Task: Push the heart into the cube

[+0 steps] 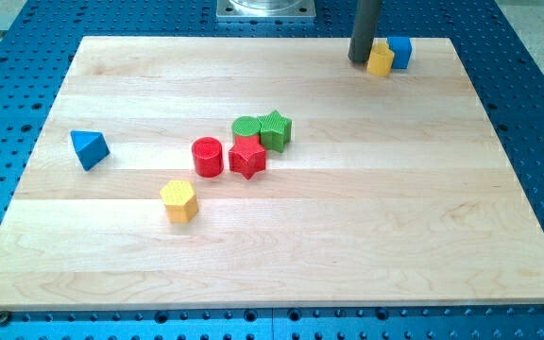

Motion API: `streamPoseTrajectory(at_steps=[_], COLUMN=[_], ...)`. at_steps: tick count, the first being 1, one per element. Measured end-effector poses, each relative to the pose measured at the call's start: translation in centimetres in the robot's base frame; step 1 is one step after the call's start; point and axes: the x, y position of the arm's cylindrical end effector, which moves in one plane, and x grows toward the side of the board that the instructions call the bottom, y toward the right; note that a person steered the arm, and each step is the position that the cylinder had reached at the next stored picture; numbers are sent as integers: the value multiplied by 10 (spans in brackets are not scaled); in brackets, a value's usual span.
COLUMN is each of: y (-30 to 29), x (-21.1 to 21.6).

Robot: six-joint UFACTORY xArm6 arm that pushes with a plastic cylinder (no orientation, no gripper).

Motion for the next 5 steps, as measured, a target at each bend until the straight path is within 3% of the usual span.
streamPoseTrajectory(at_steps=[2,5], y=[-179,-299], x=[66,216])
